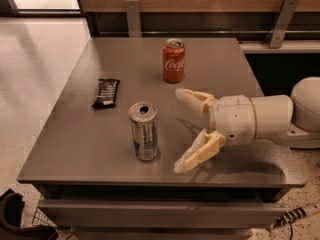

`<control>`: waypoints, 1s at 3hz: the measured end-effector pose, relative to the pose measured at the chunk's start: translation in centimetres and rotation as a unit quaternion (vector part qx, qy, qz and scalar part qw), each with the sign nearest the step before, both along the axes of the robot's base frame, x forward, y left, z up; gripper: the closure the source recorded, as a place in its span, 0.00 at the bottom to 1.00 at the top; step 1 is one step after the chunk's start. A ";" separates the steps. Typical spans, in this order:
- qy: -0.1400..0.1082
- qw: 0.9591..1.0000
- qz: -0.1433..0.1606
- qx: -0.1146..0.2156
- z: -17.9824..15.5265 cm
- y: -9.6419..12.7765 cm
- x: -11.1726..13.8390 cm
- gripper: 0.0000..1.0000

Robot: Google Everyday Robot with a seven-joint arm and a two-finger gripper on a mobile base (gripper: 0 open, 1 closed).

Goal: Pick redbull can

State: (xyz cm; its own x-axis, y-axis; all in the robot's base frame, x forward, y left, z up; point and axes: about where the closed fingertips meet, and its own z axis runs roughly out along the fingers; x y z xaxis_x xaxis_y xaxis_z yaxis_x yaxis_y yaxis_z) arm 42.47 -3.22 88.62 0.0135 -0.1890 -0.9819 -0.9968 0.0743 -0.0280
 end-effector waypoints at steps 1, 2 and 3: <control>-0.001 1.000 0.009 0.013 -1.0 1.7 0.1 0.00; -0.002 0.999 0.024 0.029 -1.5 3.3 -0.2 0.00; -0.007 0.998 0.047 0.038 -1.5 5.2 -0.7 0.16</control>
Offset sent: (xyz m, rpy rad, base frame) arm -0.0040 0.0490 -0.0228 0.1022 -0.0062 0.0786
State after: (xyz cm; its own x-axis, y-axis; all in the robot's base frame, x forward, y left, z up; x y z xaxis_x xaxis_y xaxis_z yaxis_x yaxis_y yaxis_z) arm 41.76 2.02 87.09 0.0415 -0.1116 -0.9929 -0.9991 -0.0172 -0.0398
